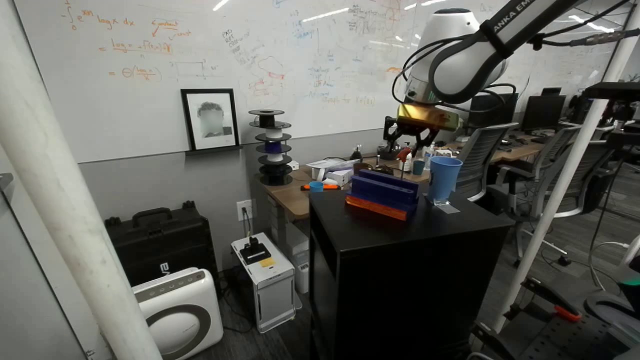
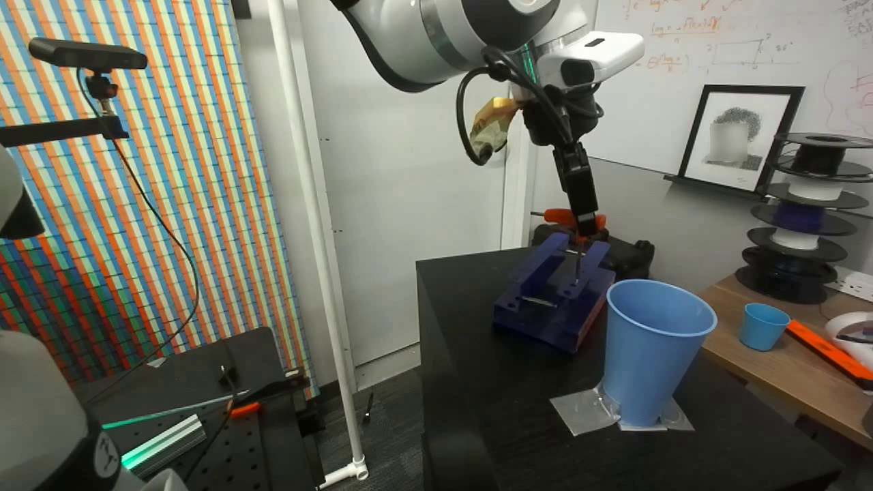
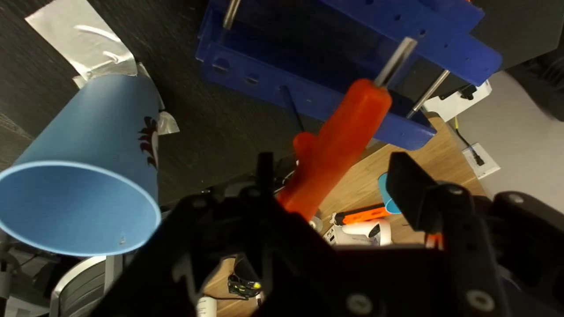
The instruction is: Pick up the orange object tool and put it in the cup
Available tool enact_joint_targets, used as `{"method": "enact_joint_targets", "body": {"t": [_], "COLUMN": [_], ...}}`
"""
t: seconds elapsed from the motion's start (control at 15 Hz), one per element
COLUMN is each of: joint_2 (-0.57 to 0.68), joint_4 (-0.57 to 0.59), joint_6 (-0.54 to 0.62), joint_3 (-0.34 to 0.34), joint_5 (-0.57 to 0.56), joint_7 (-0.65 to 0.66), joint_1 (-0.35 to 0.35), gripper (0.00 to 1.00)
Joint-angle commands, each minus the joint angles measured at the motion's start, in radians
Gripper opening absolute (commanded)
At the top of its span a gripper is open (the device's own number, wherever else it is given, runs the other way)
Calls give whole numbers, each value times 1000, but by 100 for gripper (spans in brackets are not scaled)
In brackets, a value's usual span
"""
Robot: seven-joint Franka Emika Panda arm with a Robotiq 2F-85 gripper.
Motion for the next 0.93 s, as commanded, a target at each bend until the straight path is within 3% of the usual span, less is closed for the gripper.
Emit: {"method": "enact_joint_targets", "body": {"t": [0.0, 0.2, 0.33, 0.47, 0.87], "joint_2": [16, 18, 13, -1, -57], "joint_4": [14, 14, 13, 11, -12], "joint_6": [11, 8, 4, -3, -12], "joint_3": [-22, -27, -28, -27, -24], "joint_5": [-14, -26, -27, -21, 5], "joint_7": [16, 13, 5, -9, -60], "joint_1": [25, 31, 35, 39, 43], "gripper": [36, 14, 9, 14, 14]}}
